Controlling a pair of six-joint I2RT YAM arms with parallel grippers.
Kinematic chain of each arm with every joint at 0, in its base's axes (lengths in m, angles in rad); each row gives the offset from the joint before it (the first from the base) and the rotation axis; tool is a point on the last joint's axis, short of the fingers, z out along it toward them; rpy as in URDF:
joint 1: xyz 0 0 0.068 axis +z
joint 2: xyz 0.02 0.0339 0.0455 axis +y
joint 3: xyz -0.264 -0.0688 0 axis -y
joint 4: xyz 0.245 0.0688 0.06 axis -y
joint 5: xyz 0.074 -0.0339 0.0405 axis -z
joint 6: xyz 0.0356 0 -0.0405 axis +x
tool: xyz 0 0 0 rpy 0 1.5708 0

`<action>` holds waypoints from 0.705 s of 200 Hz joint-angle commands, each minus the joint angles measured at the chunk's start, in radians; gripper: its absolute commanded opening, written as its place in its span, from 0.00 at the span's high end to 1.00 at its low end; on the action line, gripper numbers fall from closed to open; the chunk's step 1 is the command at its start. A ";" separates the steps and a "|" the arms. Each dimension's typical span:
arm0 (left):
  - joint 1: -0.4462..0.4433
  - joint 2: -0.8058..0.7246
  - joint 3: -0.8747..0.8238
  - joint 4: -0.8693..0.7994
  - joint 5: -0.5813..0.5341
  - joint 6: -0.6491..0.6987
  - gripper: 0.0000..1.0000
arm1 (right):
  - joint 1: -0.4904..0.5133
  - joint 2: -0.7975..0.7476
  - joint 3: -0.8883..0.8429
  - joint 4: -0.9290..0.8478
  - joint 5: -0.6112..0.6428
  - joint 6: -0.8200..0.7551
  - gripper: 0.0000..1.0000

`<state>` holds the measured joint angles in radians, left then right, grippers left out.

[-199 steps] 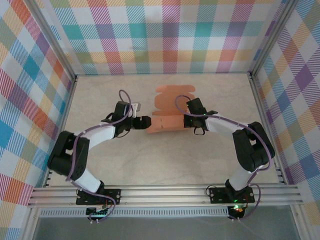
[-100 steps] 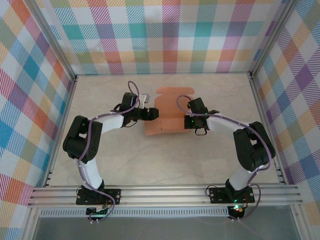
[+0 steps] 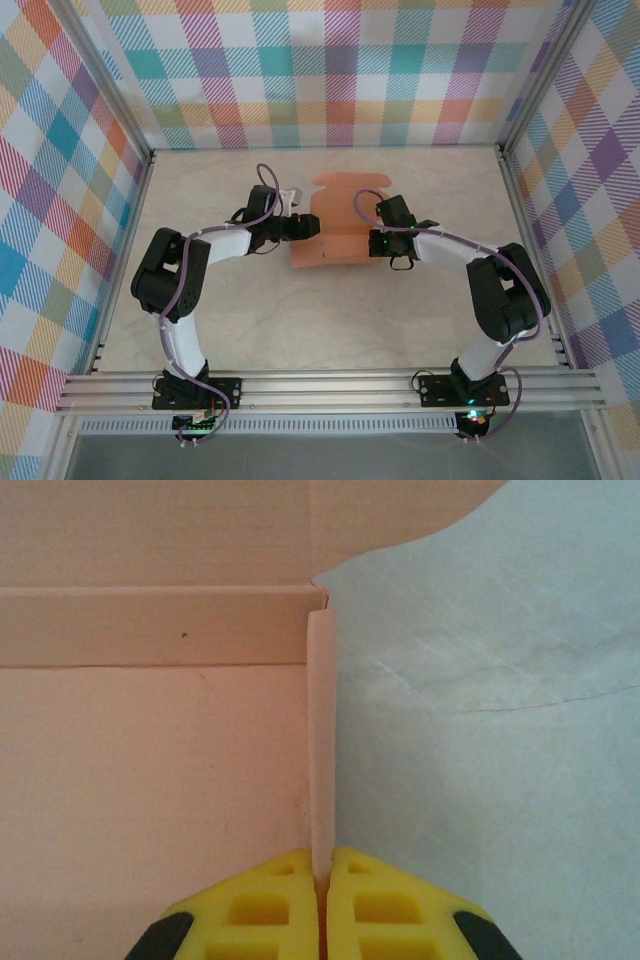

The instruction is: Fold the paper box

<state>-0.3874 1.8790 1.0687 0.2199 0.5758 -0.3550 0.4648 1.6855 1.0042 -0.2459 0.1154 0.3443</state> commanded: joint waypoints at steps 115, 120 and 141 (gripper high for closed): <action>-0.073 0.105 0.041 0.188 -0.106 -0.420 0.46 | 0.047 0.010 0.010 0.066 0.044 0.085 1.00; -0.076 0.110 0.036 0.216 -0.111 -0.451 0.46 | 0.050 0.011 0.008 0.069 0.043 0.091 1.00; -0.086 0.122 0.021 0.304 -0.144 -0.568 0.45 | 0.063 0.015 0.002 0.083 0.037 0.104 1.00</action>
<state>-0.4549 1.9812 1.1107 0.3546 0.4946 -0.7223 0.5056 1.6917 1.0042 -0.2119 0.1699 0.4122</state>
